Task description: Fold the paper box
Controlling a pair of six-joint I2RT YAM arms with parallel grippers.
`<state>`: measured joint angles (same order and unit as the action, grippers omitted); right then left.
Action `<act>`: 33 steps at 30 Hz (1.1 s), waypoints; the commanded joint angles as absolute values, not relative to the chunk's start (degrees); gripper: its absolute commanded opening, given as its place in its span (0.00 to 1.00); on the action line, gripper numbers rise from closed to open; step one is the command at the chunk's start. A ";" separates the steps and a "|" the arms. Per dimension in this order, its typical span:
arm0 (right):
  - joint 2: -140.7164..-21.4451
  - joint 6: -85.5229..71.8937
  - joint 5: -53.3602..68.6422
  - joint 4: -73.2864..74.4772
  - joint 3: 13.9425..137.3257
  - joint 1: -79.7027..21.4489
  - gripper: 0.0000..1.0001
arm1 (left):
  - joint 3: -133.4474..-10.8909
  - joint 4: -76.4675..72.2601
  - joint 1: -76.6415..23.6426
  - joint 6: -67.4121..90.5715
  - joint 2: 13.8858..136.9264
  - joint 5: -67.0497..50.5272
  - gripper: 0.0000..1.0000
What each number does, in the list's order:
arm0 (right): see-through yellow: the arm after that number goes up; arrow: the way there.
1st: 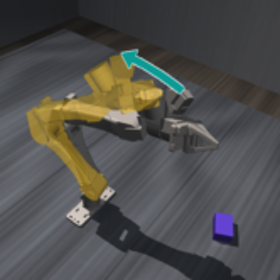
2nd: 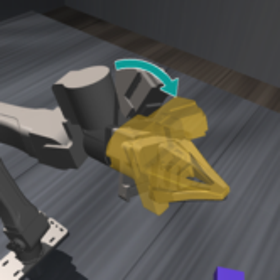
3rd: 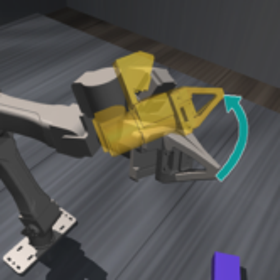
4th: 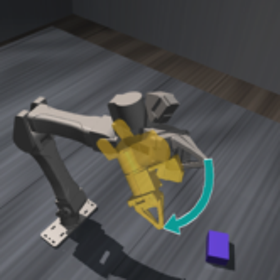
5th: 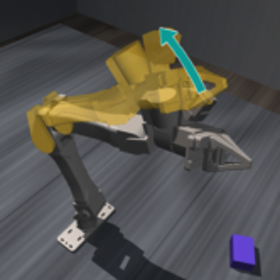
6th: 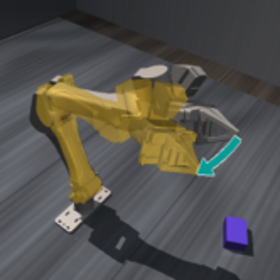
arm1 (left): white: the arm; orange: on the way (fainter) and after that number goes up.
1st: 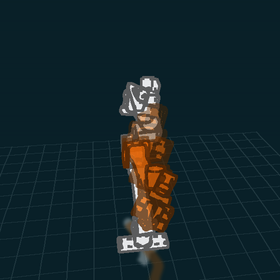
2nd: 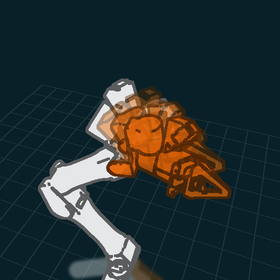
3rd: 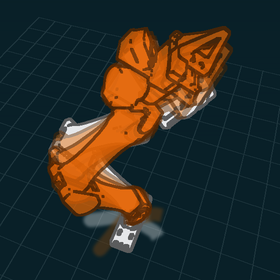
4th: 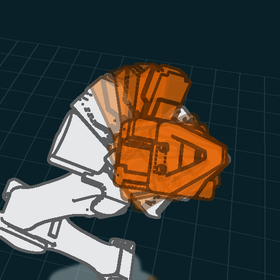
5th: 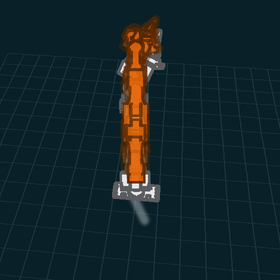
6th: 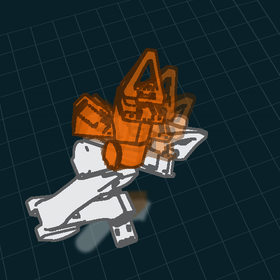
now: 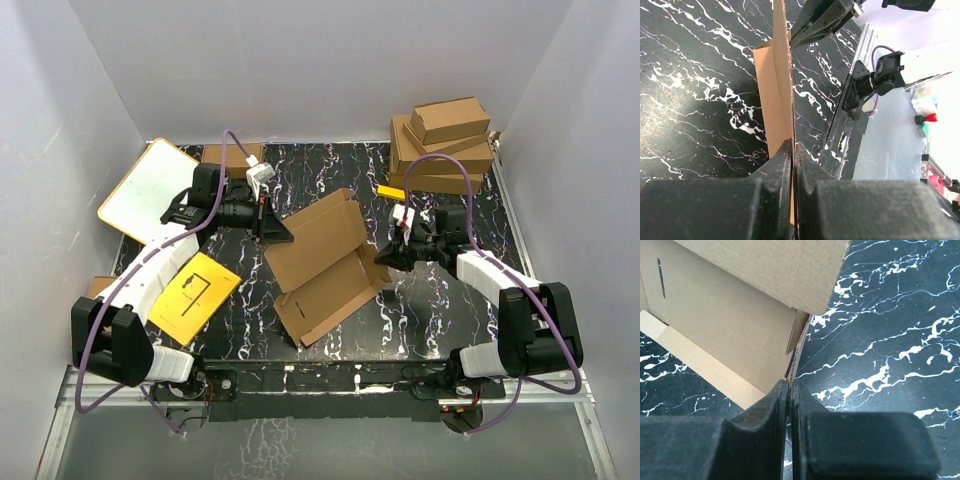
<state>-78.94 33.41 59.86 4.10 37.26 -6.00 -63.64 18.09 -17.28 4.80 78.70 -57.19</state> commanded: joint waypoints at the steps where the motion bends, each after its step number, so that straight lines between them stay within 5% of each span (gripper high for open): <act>1: -78.67 40.35 62.11 12.85 37.74 -7.73 0.10 | -64.68 17.95 -18.63 2.32 75.20 -58.54 0.00; 11: -78.57 42.92 63.01 16.04 39.88 -7.70 0.13 | -67.08 20.73 -19.21 -1.17 74.84 -58.97 0.00; 17: -79.78 42.19 66.02 17.93 42.86 -7.69 0.27 | -68.05 22.01 -19.25 -2.77 75.53 -58.57 0.00; 33: -83.99 31.86 56.90 13.73 49.48 -7.72 0.34 | -69.57 22.88 -19.34 -2.92 76.18 -58.41 0.00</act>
<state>-83.74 33.91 58.19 17.41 45.82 -7.51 -66.72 22.48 -19.07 -1.96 77.06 -56.23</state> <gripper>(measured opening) 0.347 0.011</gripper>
